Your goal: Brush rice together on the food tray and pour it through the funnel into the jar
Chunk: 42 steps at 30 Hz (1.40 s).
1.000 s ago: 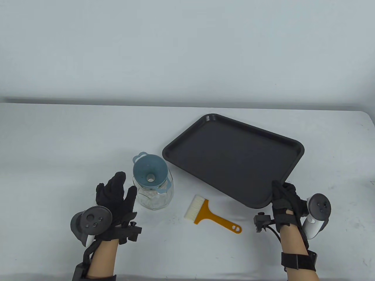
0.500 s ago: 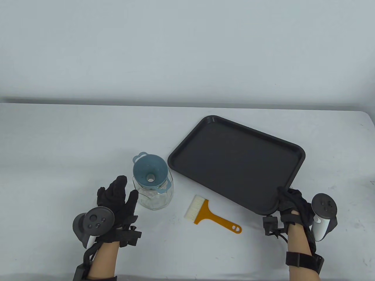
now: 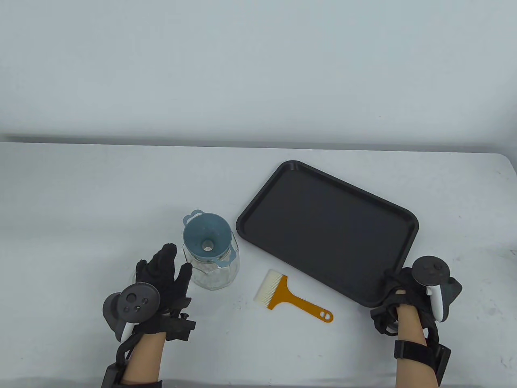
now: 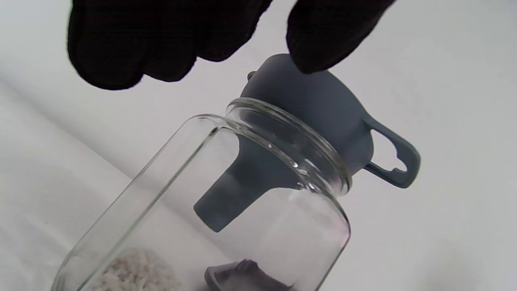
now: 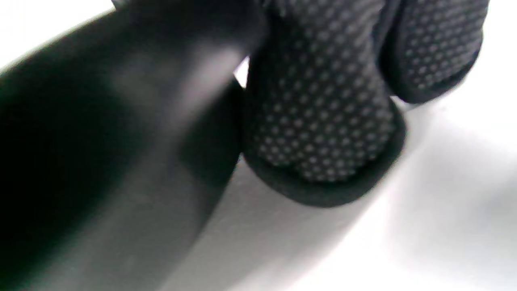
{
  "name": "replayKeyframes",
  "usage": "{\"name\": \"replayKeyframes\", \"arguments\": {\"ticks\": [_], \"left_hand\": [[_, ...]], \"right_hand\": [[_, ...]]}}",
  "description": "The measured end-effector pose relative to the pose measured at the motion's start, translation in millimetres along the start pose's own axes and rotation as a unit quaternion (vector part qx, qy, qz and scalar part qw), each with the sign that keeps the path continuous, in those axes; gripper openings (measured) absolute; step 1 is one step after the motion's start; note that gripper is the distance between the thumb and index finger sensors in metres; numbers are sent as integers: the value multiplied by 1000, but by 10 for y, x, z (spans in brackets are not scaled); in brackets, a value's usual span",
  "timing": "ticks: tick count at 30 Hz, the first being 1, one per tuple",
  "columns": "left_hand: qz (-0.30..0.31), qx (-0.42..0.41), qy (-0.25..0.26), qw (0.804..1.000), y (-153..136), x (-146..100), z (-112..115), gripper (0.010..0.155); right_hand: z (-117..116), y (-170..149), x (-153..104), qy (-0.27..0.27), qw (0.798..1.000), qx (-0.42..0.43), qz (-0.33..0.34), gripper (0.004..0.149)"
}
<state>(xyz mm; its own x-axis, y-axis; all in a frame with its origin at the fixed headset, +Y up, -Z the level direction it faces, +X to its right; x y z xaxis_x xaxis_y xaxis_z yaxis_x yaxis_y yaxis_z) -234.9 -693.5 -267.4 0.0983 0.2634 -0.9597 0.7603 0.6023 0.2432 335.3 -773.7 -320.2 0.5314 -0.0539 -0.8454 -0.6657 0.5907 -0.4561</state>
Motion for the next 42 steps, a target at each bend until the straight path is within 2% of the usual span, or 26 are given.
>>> {"name": "replayKeyframes", "arguments": {"ticks": [12, 15, 20, 25, 28, 31, 34, 37, 40, 42], "left_hand": [[-2, -1, -7, 1000, -5, 3, 23, 71], [0, -4, -7, 1000, -11, 2, 24, 71], [-1, -3, -9, 1000, -12, -2, 31, 71], [-4, -7, -5, 1000, -22, -6, 21, 71], [-6, -9, -5, 1000, -32, -8, 19, 71], [-11, -9, -6, 1000, -41, -9, 18, 70], [-15, -13, -8, 1000, -56, 0, 12, 70], [-20, -14, -8, 1000, -72, 3, 1, 70], [-32, -13, -12, 999, -103, 4, 3, 70], [-37, -12, -15, 999, -120, 9, 7, 70]], "right_hand": [[-19, 116, -42, -16, 991, -127, 39, 57], [16, 146, -62, -26, 987, -152, 51, 52], [110, 253, -134, -53, 980, -176, 79, 52], [165, 526, -286, -83, 966, -193, 147, 53], [165, 753, -433, -97, 956, -186, 207, 60], [121, 995, -606, -86, 944, -156, 277, 66], [56, 1313, -876, -88, 911, -124, 383, 70], [-42, 1644, -1160, -66, 876, -104, 466, 72], [-204, 2008, -1455, -14, 834, -72, 547, 75], [-315, 2218, -1603, 15, 819, -69, 569, 78]]}}
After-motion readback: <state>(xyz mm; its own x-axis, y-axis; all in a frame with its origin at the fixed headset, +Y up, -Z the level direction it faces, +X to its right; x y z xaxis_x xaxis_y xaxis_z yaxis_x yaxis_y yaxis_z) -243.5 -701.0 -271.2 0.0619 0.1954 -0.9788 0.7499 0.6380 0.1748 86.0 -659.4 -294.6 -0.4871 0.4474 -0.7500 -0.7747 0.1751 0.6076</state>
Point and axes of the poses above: the tracker on the back of each hand, its own y axis roughly to the thumb side, its own x axis roughly from the wrist to the fingertips, z = x × y, the point moved 2 cm from there along x, roughly from the wrist to the fingertips, and after that the axes turned 10 degrees about -y, right-handed, at the moved point
